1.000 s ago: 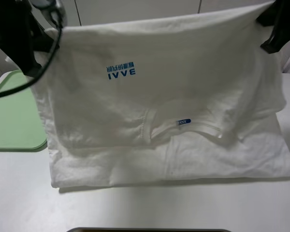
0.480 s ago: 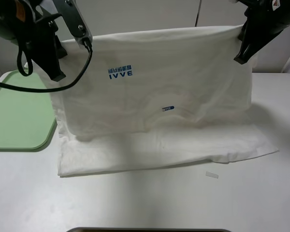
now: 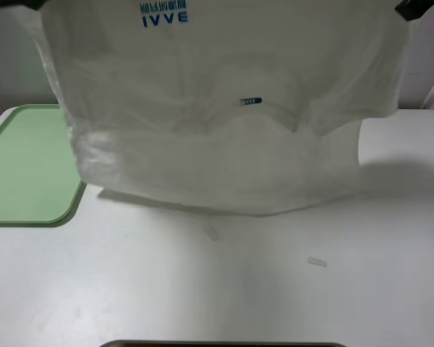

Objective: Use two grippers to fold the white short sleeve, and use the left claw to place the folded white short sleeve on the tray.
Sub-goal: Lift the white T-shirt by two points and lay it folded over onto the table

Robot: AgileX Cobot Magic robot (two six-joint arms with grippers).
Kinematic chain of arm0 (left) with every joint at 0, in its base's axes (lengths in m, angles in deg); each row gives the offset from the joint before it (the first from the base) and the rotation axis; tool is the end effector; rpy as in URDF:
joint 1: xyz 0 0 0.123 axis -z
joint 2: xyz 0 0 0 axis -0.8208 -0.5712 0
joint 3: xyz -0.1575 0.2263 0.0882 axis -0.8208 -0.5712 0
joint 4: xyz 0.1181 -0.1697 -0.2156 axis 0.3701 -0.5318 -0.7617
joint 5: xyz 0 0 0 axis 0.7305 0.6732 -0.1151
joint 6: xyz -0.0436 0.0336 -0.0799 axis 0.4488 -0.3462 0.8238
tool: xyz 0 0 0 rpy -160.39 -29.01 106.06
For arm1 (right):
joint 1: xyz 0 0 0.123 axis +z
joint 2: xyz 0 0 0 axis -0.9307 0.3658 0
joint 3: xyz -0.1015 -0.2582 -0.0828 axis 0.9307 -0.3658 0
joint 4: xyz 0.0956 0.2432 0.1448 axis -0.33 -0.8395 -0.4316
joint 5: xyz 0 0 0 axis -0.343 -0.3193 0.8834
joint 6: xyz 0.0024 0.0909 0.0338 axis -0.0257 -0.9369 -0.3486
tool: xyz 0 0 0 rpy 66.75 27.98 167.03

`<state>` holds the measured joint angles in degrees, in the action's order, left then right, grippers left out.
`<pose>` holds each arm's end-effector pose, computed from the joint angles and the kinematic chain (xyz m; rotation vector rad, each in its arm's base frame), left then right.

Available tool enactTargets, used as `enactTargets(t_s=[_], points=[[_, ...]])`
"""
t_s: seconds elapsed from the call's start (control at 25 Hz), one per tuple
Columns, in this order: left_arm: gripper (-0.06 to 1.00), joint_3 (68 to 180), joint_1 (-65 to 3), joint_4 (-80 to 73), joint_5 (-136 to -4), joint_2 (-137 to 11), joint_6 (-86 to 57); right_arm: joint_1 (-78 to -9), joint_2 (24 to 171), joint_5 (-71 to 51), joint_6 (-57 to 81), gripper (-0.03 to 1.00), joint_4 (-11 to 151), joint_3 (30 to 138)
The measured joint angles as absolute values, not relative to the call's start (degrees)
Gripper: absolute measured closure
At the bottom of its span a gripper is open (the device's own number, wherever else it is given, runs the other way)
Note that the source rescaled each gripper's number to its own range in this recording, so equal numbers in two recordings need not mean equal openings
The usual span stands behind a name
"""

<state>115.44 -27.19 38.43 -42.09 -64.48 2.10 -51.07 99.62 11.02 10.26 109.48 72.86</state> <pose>0.3133 -0.1391 0.3914 1.0439 1.7713 0.4083 0.3379 0.0800 0.3787 -0.9920 1.8367 -0.6009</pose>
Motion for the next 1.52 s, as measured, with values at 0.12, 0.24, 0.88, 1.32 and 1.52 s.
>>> enactTargets(t_s=[0.12, 0.24, 0.88, 1.32, 1.52], points=[[0.94, 117.2, -27.1, 38.0, -41.4, -62.2, 2.1, -51.0, 96.6, 10.8, 10.3, 0.97, 109.3, 72.9], [0.94, 119.2, -26.8, 34.4, -40.3, -58.3, 1.6, -51.0, 91.5, 10.6, 11.1, 0.97, 109.1, 72.9], [0.94, 126.2, -17.2, 28.3, -31.0, -52.2, -4.5, -51.0, 79.8, 11.7, 18.9, 0.97, 107.4, 73.3], [0.94, 126.7, -29.7, 30.7, -31.7, -77.5, -4.5, -51.2, 108.3, 4.8, 16.3, 0.97, 115.3, 73.6], [0.94, 126.7, -33.7, 30.4, -34.6, -85.9, -4.9, -51.2, 116.0, 3.3, 16.2, 0.97, 119.9, 73.6]])
